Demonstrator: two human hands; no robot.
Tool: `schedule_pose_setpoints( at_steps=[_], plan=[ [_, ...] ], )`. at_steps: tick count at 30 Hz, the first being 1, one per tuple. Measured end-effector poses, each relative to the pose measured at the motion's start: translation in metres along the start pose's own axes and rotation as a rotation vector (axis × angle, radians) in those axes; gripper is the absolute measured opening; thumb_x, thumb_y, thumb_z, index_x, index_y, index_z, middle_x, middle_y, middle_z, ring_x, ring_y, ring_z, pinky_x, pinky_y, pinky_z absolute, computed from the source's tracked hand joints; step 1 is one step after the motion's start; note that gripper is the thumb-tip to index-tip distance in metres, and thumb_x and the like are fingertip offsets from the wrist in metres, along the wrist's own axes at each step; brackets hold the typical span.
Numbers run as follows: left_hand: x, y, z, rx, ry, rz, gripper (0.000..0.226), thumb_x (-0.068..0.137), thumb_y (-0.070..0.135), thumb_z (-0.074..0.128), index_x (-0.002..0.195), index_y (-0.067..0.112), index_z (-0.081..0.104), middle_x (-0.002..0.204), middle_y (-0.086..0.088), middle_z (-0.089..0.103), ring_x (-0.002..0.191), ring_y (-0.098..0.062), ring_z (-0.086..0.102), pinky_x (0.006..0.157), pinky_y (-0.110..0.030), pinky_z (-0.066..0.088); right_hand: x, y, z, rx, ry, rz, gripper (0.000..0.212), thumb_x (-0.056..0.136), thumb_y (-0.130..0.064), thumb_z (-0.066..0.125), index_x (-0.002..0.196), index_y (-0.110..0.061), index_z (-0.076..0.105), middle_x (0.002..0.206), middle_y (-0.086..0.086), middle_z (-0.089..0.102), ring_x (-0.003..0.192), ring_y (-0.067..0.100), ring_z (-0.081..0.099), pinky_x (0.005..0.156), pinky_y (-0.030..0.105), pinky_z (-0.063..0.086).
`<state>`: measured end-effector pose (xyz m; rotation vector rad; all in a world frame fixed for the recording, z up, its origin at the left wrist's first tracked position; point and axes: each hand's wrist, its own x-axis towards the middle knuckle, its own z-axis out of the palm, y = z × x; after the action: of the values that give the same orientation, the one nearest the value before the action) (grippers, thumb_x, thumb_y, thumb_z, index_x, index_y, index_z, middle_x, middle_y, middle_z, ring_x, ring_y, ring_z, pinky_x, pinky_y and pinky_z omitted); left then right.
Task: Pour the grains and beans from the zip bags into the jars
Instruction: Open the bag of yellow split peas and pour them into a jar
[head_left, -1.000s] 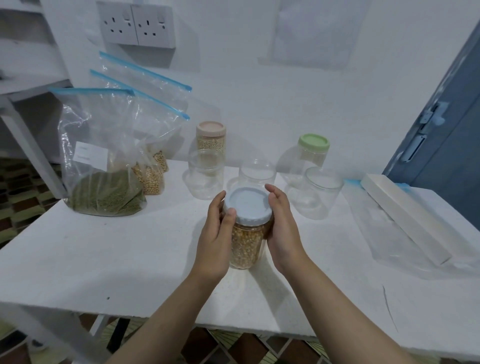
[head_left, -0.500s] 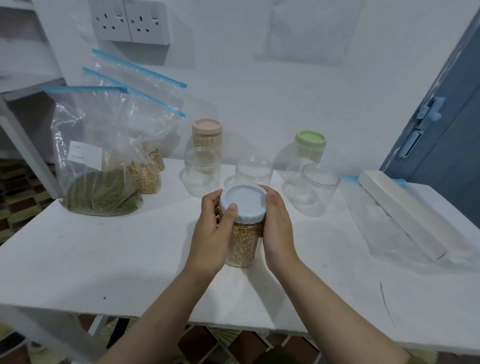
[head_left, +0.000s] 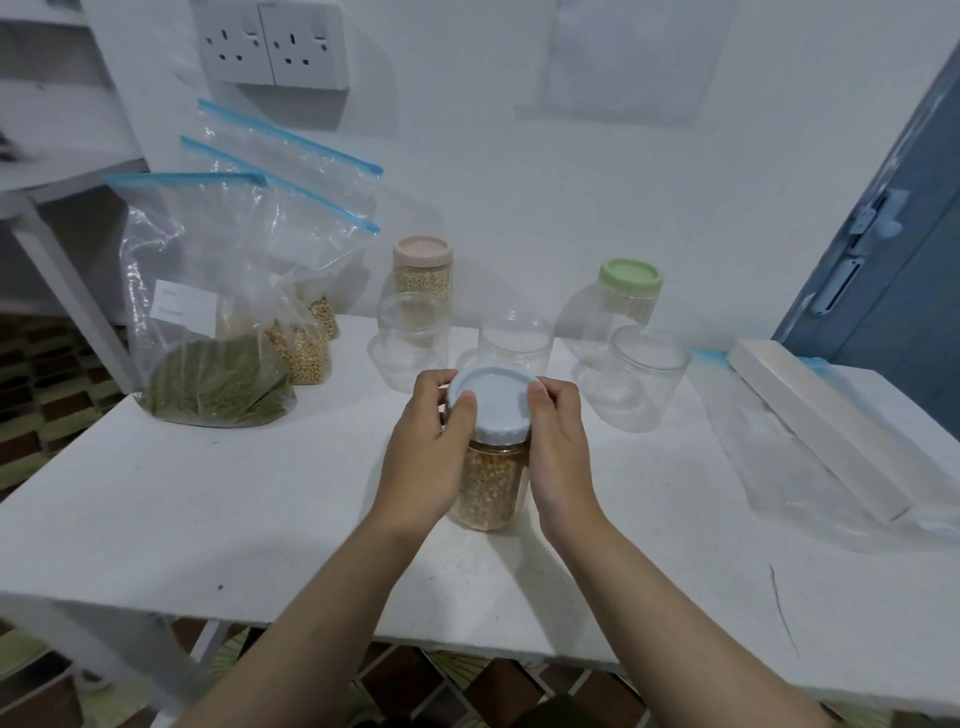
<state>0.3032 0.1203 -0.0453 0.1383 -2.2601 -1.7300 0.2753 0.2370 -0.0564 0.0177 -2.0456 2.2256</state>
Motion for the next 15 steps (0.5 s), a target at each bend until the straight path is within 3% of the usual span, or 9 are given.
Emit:
schedule_pose_setpoints(
  at_steps=[3,5,7,11,15],
  plan=[
    [-0.002,0.003,0.005,-0.012,-0.014,-0.043,0.035,0.105,0.037,0.039,0.14,0.036,0.042,0.123,0.021,0.056,0.11,0.004,0.054,0.092,-0.021,0.043,-0.008,-0.003,-0.002,0.003,-0.109,0.048,0.027,0.105,-0.037,0.04,0.131,-0.034,0.046,0.116,-0.015,0.06,0.105,0.0,0.059,0.084,0.021,0.047],
    [-0.006,0.004,0.015,-0.07,0.003,-0.06,0.041,0.107,0.034,0.034,0.147,0.034,0.036,0.136,0.014,0.05,0.122,-0.004,0.048,0.104,-0.026,0.04,-0.012,-0.004,-0.003,-0.019,-0.135,0.033,0.032,0.105,-0.035,0.042,0.136,-0.039,0.04,0.124,-0.011,0.058,0.111,0.004,0.058,0.09,0.024,0.049],
    [-0.008,0.005,0.022,-0.119,0.038,-0.054,0.04,0.107,0.029,0.032,0.147,0.033,0.036,0.14,0.01,0.05,0.123,-0.007,0.049,0.105,-0.027,0.04,-0.017,-0.004,-0.005,-0.05,-0.132,-0.021,0.034,0.105,-0.03,0.043,0.137,-0.041,0.038,0.132,-0.006,0.054,0.118,0.01,0.057,0.098,0.028,0.049],
    [-0.007,0.014,0.033,-0.146,0.062,0.044,0.039,0.108,0.024,0.031,0.145,0.03,0.04,0.141,0.008,0.051,0.128,-0.007,0.049,0.111,-0.036,0.041,-0.022,-0.017,-0.015,-0.073,-0.088,-0.135,0.033,0.106,-0.021,0.04,0.133,-0.04,0.04,0.129,-0.007,0.054,0.111,0.003,0.058,0.084,0.014,0.05],
    [0.008,0.045,0.042,-0.197,0.092,0.19,0.037,0.107,0.026,0.034,0.142,0.03,0.045,0.14,0.01,0.052,0.127,-0.004,0.05,0.108,-0.034,0.045,-0.01,-0.052,-0.024,-0.062,-0.045,-0.283,0.034,0.105,-0.015,0.038,0.131,-0.037,0.042,0.118,-0.026,0.052,0.101,-0.009,0.056,0.078,0.008,0.047]
  ],
)
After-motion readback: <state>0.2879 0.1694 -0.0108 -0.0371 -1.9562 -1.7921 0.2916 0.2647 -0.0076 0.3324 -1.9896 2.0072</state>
